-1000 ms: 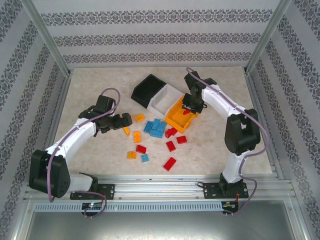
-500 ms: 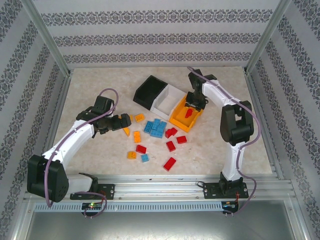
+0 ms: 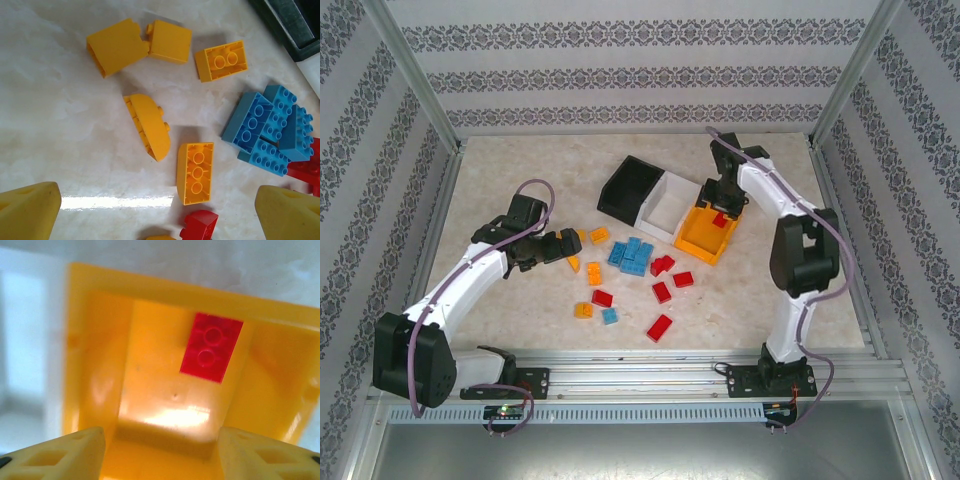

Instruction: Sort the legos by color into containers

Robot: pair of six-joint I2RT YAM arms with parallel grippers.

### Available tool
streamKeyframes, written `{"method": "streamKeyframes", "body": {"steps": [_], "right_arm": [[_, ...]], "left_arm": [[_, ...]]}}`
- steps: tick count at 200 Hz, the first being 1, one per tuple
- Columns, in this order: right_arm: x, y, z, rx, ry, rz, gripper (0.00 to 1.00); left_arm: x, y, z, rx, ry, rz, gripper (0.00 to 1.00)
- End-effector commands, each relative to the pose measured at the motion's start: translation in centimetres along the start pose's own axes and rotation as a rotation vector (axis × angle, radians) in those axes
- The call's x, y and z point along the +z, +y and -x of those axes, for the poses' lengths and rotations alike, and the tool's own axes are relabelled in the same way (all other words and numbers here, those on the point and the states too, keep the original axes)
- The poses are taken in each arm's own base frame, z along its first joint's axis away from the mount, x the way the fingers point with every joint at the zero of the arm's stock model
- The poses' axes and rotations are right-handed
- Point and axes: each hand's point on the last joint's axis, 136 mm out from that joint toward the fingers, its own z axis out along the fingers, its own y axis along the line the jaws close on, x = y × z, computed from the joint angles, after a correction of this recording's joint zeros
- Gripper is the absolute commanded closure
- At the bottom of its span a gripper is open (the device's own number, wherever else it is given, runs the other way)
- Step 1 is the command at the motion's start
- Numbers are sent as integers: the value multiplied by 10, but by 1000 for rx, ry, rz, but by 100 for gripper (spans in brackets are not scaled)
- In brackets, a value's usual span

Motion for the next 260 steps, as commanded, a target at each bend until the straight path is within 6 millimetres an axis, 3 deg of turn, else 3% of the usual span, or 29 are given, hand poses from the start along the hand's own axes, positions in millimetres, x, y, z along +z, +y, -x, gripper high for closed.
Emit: {"method": "streamKeyframes", "body": {"steps": [1, 27, 65, 97, 149, 198, 260], "right_arm": [[-37, 9, -25, -75, -26, 39, 34], [-43, 14, -73, -222, 49, 56, 29], [-24, 0, -146, -396, 222, 7, 26], [-3, 2, -180, -486, 297, -10, 23], [28, 15, -192, -537, 347, -50, 17], [44, 9, -191, -552, 373, -104, 17], [62, 6, -191, -547, 385, -131, 23]], "left_arm": [[6, -8, 3, -29, 2, -33, 0], [15, -14, 4, -53, 14, -65, 0], [24, -18, 2, -69, 30, -96, 0], [25, -21, 2, -74, 40, -107, 0], [16, -21, 2, -46, 41, -93, 0], [11, -12, -5, -31, 35, -68, 0], [14, -9, -8, -40, 44, -62, 0]]}}
